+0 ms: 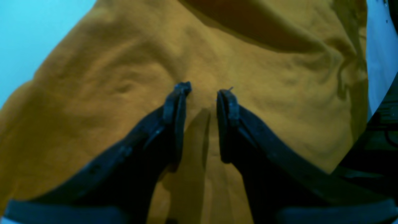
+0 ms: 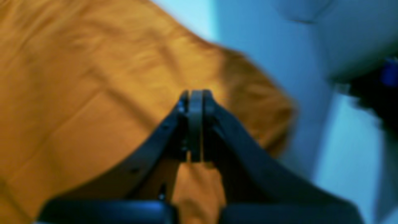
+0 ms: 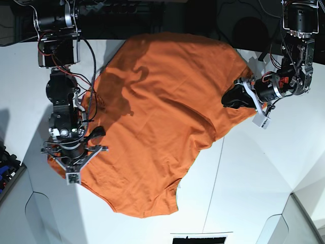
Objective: Layout the t-shirt on the table in an organized manner, then fold the t-shirt properly
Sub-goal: 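Pull the shirt hem with the right gripper away from the left gripper, then move the left gripper across the shirt and grasp its side edge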
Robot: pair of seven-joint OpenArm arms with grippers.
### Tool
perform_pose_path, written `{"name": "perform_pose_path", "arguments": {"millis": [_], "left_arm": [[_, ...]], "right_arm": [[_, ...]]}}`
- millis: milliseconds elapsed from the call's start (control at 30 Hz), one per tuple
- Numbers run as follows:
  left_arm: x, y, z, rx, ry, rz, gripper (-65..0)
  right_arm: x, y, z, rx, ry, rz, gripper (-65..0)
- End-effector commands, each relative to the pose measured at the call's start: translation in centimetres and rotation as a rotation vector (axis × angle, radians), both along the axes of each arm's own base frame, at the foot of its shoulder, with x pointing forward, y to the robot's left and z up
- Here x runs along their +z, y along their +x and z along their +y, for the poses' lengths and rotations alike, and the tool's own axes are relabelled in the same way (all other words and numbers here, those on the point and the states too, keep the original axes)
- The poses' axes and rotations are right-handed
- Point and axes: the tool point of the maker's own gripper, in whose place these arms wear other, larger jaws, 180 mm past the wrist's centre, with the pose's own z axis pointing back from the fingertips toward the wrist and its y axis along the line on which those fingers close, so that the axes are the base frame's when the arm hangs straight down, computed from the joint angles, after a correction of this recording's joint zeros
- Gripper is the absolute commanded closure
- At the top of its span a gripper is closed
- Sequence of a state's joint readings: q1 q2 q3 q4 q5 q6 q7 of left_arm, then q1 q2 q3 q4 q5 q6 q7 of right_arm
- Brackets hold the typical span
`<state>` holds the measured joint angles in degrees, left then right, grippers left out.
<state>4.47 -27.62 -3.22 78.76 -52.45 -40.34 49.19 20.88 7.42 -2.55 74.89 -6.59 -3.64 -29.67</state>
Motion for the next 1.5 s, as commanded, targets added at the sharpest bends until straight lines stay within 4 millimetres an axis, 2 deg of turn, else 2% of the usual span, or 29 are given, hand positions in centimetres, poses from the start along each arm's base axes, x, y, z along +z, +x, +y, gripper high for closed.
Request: {"name": "perform_pose_path", "arguments": {"millis": [0, 67, 133, 200, 267, 400, 500, 667, 800, 900, 1067, 1233, 1467], "left_arm": [[-0.2, -0.4, 0.8, -0.010, 0.041, 0.020, -21.1], [0.1, -1.1, 0.1, -0.015, -0.020, 0.050, -21.1], [1.6, -1.8, -1.6, -0.039, -0.102, 0.042, -20.6], [2.9, -2.7, -2.9, -0.083, -0.101, 0.000, -19.1], [3.3, -3.6, -3.8, -0.115, -0.070, -0.030, -19.1], [1.5, -4.4, -3.3, -0.102, -0.012, -0.015, -19.1], [0.0, -3.7, -2.0, -0.073, 0.032, 0.003, -19.1], [-1.8, -0.4, 0.7, -0.022, 0.108, 0.020, -19.1], [-3.3, 2.1, 0.6, -0.050, 0.136, 0.069, -19.1], [-3.6, 4.4, 0.0, -0.078, 0.152, 0.076, -19.1], [-2.6, 8.3, 0.1, -0.096, 0.205, 0.034, -19.1], [-0.3, 12.5, 1.7, -0.058, 0.241, -0.012, -19.1], [3.6, 17.0, 2.6, -0.021, 0.256, -0.080, -19.1]], "right_arm": [[1.1, 1.1, -0.3, 0.005, -0.010, -0.049, 0.0], [-0.9, 0.9, -0.1, 0.030, -0.008, -0.022, 0.0], [-2.7, 0.6, 0.6, 0.072, 0.016, 0.005, 0.0], [-4.2, 0.1, 1.1, 0.102, 0.036, 0.035, 0.0], [-5.1, -0.3, 1.2, 0.110, 0.042, 0.063, 0.0], [-5.2, -0.2, 0.9, 0.104, 0.037, 0.064, 0.0], [-5.1, -0.3, -0.1, 0.097, 0.019, 0.066, 0.0], [-6.2, -1.5, -2.6, 0.066, -0.026, 0.148, 0.0], [-7.5, -3.2, -3.2, 0.051, -0.035, 0.210, 0.0], [-7.5, -4.0, -3.2, 0.023, -0.021, 0.196, 0.0], [-6.9, -5.9, -2.4, 0.031, -0.012, 0.176, 0.0], [-6.0, -7.3, -1.3, 0.046, 0.010, 0.150, 0.0], [-5.7, -7.9, -2.3, -0.026, 0.007, 0.143, 0.0]]}}
